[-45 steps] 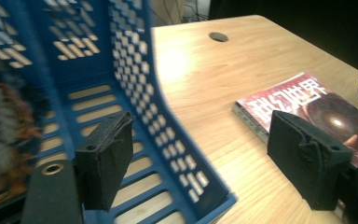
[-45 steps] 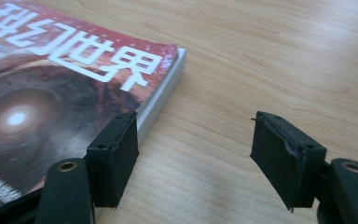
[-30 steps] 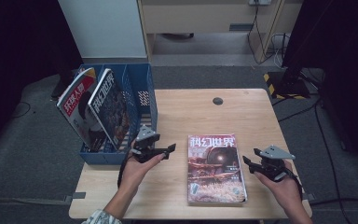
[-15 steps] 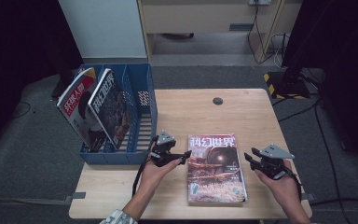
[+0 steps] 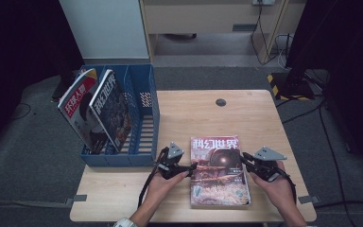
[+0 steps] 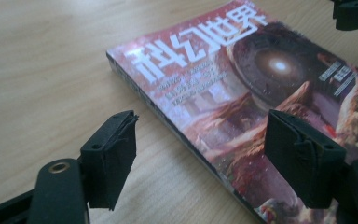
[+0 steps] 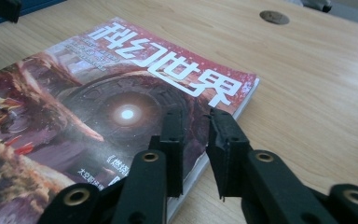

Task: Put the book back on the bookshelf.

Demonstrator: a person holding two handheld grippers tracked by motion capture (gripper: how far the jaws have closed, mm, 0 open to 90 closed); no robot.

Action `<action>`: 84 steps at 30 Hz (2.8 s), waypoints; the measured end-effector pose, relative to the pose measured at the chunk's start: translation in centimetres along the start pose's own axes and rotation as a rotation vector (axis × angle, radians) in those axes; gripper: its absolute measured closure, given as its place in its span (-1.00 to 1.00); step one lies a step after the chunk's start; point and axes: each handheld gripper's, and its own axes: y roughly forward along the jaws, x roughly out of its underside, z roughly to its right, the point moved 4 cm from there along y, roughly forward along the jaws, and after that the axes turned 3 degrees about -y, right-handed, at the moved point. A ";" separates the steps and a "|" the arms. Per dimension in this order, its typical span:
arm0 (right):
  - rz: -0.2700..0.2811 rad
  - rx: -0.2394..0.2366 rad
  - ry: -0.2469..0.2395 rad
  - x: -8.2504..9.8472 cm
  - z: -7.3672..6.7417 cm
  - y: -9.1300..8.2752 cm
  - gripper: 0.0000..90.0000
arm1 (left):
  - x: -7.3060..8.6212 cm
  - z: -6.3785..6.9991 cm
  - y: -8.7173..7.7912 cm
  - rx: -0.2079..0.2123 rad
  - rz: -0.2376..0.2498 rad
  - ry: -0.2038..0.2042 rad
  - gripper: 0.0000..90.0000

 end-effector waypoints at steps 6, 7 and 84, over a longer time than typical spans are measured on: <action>-0.026 -0.027 0.058 0.3 0.4 1.7 0.36 | 0.6 0.1 0.7 -0.004 -0.018 -0.005 -0.49; -0.028 -0.028 0.064 0.3 0.5 1.7 0.32 | 0.7 0.2 0.8 0.001 -0.019 -0.009 -0.50; -0.070 -0.175 0.045 -1.0 -2.0 6.1 -0.20 | -0.2 -0.9 0.8 0.205 -0.050 -0.173 -0.09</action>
